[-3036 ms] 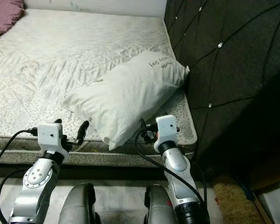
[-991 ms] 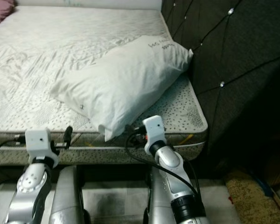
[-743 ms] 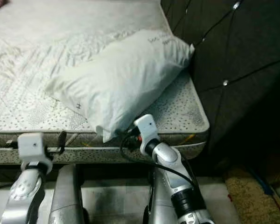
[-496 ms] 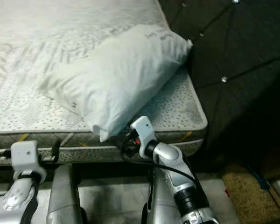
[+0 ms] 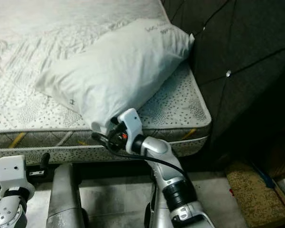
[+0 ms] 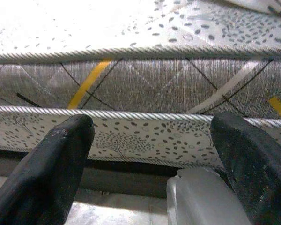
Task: Clean up the room
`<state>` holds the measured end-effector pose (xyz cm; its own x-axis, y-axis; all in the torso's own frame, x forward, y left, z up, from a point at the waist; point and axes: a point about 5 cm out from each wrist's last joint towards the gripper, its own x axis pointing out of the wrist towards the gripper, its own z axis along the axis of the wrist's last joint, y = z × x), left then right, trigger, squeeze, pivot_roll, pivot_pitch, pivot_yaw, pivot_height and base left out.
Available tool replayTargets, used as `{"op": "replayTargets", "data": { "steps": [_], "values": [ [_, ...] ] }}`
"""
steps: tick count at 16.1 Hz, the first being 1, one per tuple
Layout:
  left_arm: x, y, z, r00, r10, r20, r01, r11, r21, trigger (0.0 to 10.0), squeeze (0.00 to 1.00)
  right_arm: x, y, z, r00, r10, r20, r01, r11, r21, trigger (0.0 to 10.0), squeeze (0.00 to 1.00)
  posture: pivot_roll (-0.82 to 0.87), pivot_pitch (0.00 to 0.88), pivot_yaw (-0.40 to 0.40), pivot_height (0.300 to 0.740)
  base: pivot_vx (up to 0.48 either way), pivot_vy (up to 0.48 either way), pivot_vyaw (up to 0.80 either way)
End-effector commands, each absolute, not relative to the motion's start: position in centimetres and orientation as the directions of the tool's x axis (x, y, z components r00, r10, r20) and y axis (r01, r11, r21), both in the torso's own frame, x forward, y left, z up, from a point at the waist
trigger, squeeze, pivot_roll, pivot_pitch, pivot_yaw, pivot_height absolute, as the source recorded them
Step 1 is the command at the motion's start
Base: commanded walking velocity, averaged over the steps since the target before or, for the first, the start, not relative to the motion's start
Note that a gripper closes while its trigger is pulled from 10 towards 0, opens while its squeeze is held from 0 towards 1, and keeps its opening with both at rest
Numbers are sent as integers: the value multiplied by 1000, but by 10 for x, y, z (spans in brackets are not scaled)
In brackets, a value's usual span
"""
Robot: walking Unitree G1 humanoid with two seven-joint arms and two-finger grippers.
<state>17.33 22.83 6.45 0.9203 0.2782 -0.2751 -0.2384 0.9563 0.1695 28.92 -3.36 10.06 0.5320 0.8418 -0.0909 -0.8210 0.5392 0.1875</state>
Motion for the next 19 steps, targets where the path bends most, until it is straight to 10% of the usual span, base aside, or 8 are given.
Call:
{"op": "replayTargets", "data": {
  "steps": [1,8,14,19],
  "values": [
    [173,230,68,920,285,-269,-242,953,183,10000,0,296,-29,104,562,821,-101,-802,571,177,10000,0,152,90,-50,461,0,0,0],
    [177,227,71,924,271,-269,-229,957,177,10000,0,316,-22,104,702,692,-167,-682,721,124,10000,0,158,81,-51,461,0,0,0],
    [182,224,69,930,242,-277,-202,965,165,10000,0,318,-94,69,600,650,-466,-708,702,68,10000,0,145,75,-42,461,0,0,0],
    [186,220,69,937,210,-279,-174,973,150,10000,0,326,-94,89,612,698,-372,-686,702,190,10000,0,144,71,-32,461,0,0,0]
  ]
}}
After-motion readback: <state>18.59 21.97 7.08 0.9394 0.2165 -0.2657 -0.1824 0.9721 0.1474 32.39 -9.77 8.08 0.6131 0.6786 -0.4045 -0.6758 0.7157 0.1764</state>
